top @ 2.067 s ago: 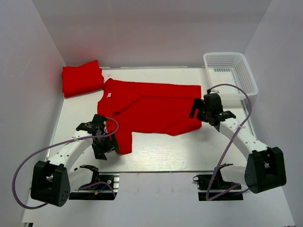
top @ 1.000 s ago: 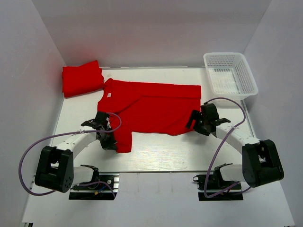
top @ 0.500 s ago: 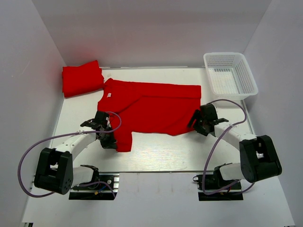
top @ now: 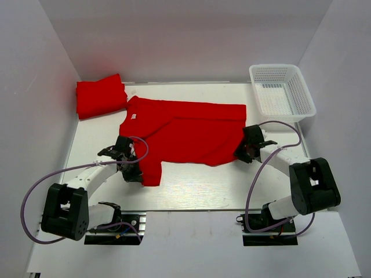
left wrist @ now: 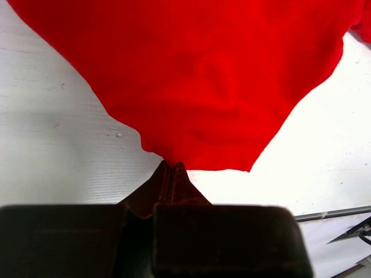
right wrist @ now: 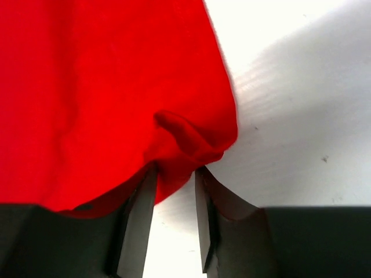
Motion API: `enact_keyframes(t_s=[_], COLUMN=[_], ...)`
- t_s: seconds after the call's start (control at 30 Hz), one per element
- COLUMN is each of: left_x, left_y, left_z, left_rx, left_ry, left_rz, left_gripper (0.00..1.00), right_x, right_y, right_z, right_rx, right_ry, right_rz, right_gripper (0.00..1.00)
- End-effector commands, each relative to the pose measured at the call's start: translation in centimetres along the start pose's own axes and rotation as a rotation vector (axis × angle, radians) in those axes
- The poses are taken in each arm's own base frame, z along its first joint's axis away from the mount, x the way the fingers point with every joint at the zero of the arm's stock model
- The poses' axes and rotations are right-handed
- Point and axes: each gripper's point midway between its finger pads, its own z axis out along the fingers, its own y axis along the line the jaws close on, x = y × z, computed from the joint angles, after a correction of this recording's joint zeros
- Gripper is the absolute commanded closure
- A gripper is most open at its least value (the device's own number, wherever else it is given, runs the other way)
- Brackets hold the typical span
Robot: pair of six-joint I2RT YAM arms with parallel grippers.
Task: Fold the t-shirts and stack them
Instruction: Grap the side of the flattened tshirt closest away from the robot with both arms, then fold the other side of the tshirt into a rectangle
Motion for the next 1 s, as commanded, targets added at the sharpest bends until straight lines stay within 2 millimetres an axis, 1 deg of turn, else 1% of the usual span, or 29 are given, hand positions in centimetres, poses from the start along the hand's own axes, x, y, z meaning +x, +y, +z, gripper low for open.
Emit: enact_keyframes(t_s=[0.0,0.03,0.07,0.1,0.17,0.2,0.27,0.3,0.33,0.4,0.43,0.47,0.5,0.53,0.6,0.63,0.77,0.8,0.83,0.87,0.9,0.97], left_x=[-1.3,-1.3,-1.4,-1.4,-1.8,-1.8,-2.5,-2.5,-2.9,-3.8,-3.9,-4.3,-4.9,-5.6,-7.0,-7.7,-10.1,-11.3,-11.9,-12.8,-14.0,-15.7], left_y=[-0.7,-0.7,-0.7,-0.7,-1.1,-1.1,-1.5,-1.5,-1.9,-2.6,-2.4,-2.6,-3.1,-3.2,-4.0,-4.2,-4.9,-5.7,-5.9,-6.2,-6.9,-7.5], left_z=[-1.2,-1.2,-1.4,-1.4,-1.8,-1.8,-2.2,-2.2,-2.5,-3.1,-3.1,-3.3,-3.7,-3.8,-4.1,-4.2,-4.3,-4.8,-4.5,-4.7,-5.3,-5.5], left_rx=[0.01,0.01,0.01,0.01,0.02,0.02,0.03,0.03,0.038,0.054,0.044,0.046,0.057,0.054,0.059,0.056,0.033,0.046,0.045,0.041,0.052,0.044], left_ry=[-0.057,-0.057,-0.056,-0.056,-0.072,-0.073,-0.091,-0.091,-0.104,-0.13,-0.135,-0.14,-0.158,-0.173,-0.2,-0.216,-0.248,-0.275,-0.277,-0.3,-0.333,-0.372], left_rz=[0.021,0.021,0.02,0.02,0.023,0.023,0.036,0.036,0.038,0.043,0.051,0.061,0.064,0.076,0.079,0.092,0.111,0.132,0.142,0.142,0.185,0.213], left_gripper=[1.0,1.0,1.0,1.0,1.0,1.0,1.0,1.0,1.0,1.0,1.0,1.0,1.0,1.0,1.0,1.0,1.0,1.0,1.0,1.0,1.0,1.0], right_x=[1.2,1.3,1.7,1.7,2.3,2.5,2.2,1.9,1.9,1.3,1.1,0.7,0.4,0.3,-0.6,-1.0,-2.5,-2.6,-3.2,-3.2,-3.4,-4.1], right_y=[-2.4,-2.6,-3.1,-3.1,-3.5,-3.4,-2.5,-2.1,-1.9,-1.5,-1.3,-0.9,-0.5,-0.4,0.4,0.8,1.6,1.6,2.1,2.1,2.3,2.7], right_z=[-0.9,-1.1,-1.4,-1.6,-1.7,-1.7,-1.6,-1.7,-1.7,-1.7,-1.7,-1.8,-1.9,-2.0,-2.4,-2.5,-2.9,-2.7,-3.0,-2.9,-2.9,-3.0], right_rx=[0.094,0.094,0.111,0.111,0.092,0.076,0.028,0.012,0.003,-0.016,-0.021,-0.034,-0.048,-0.051,-0.076,-0.091,-0.105,-0.098,-0.112,-0.111,-0.118,-0.125], right_ry=[0.032,0.031,0.04,0.036,0.039,0.045,0.024,0.009,0.016,-0.004,-0.01,-0.021,-0.029,-0.031,-0.06,-0.072,-0.118,-0.121,-0.135,-0.137,-0.144,-0.163], right_rz=[0.004,-0.002,-0.006,-0.005,-0.017,-0.019,-0.024,-0.025,-0.029,-0.05,-0.055,-0.069,-0.071,-0.075,-0.081,-0.093,-0.104,-0.106,-0.106,-0.105,-0.105,-0.101], right_gripper=[0.63,0.66,0.7,0.74,0.95,1.0,1.0,1.0,1.0,1.0,1.0,1.0,1.0,1.0,1.0,1.0,1.0,1.0,1.0,1.0,1.0,1.0])
